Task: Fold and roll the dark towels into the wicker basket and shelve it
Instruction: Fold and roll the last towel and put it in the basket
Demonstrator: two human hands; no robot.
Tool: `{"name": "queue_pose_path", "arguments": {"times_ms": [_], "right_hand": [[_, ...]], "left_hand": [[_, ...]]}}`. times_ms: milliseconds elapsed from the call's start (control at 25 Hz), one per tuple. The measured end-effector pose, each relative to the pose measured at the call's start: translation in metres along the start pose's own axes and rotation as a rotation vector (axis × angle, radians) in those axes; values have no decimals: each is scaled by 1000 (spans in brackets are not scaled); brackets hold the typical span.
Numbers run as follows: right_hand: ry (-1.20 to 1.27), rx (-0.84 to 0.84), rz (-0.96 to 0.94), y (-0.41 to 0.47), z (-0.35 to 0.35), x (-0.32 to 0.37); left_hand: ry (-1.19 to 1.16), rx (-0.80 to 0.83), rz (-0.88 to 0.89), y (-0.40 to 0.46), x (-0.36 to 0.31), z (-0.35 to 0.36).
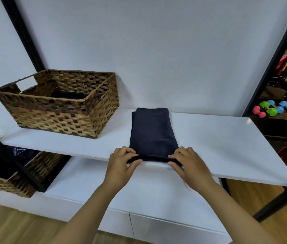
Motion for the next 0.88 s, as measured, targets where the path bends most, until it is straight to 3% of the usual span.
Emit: {"name": "queue_pose_path", "arguments": {"times_ms": [120, 240, 400, 640, 720, 800, 880], "right_hand": [[50, 67, 47, 5, 1, -4], [69, 115, 88, 12, 1, -7], [54, 203, 355, 27, 4, -14], [-35, 324, 571, 39, 6, -19], [30, 307, 630, 39, 5, -24], [44, 270, 658, 39, 3, -28], [-1, 258, 667, 40, 1, -30]], "left_hand": [[-148, 44, -179, 4, 10, 4], [-185, 59, -211, 5, 7, 3], [-179, 105, -368, 13, 6, -3], [232, 119, -393, 23, -20, -5], [298, -28, -299, 20, -32, -16], [276, -210, 1, 14, -66, -22], [191, -169, 244, -2, -98, -7]]}}
Point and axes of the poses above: each hand's wrist, its own y-axis towards the middle knuckle, its own z-axis out of the palm, x = y × z, the point moved 7 cm from there along y, towards the middle knuckle, and after that the axes turned 6 degrees about y, right-handed, at the moved point
